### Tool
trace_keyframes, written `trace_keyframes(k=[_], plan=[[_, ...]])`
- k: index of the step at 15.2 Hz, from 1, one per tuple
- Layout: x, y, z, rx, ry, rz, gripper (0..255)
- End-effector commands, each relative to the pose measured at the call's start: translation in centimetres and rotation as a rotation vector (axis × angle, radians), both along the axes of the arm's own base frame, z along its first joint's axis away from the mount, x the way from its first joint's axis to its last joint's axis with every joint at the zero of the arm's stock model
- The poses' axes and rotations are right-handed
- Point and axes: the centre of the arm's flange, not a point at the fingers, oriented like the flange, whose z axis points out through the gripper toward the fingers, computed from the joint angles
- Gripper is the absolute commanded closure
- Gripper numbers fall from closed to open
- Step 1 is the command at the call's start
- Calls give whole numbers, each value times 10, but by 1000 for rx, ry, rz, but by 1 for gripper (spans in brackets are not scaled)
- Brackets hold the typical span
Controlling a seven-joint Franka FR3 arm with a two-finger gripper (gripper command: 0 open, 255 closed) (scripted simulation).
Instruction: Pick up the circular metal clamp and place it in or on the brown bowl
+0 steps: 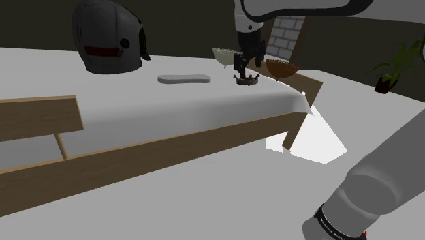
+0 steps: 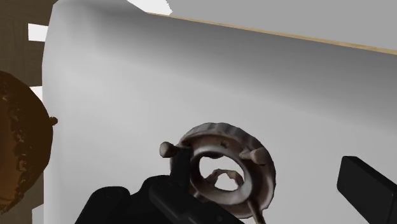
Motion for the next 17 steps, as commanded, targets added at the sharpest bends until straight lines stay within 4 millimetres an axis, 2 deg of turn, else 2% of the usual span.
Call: trace_keyframes(k=[1, 3, 11, 12, 17], plan=[[-1, -4, -10, -1, 0, 0, 0], [-1, -7, -17, -1, 0, 0, 0], [-1, -7, -17, -1, 0, 0, 0], [-1, -7, -17, -1, 0, 0, 255], [-1, -7, -17, -1, 0, 0, 255]])
